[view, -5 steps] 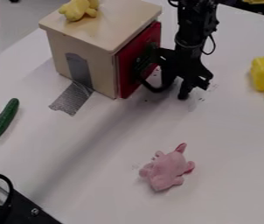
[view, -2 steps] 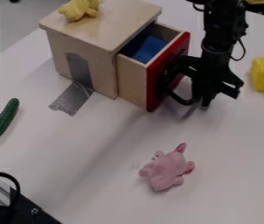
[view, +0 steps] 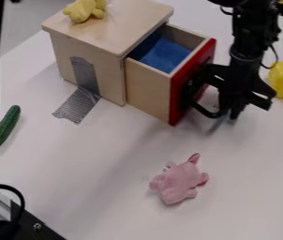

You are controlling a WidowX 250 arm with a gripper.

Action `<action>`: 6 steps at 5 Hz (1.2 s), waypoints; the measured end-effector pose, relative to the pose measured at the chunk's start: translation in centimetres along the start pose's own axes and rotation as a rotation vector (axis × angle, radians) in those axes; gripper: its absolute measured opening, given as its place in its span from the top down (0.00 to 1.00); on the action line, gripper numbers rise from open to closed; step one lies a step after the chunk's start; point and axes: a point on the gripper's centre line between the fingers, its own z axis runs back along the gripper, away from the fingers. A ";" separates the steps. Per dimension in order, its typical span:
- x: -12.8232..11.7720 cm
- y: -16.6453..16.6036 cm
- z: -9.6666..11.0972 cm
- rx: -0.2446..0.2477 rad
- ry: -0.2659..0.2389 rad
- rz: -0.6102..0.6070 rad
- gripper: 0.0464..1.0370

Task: Open the drawer

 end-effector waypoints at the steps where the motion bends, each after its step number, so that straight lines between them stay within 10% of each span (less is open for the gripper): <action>1: 0.0 -0.5 0.0 -0.002 0.000 -0.014 0.89; 4: 1.2 -0.7 3.3 0.034 -0.062 -0.053 0.08; 6: 1.2 -0.8 8.8 -0.025 -0.101 -0.045 0.04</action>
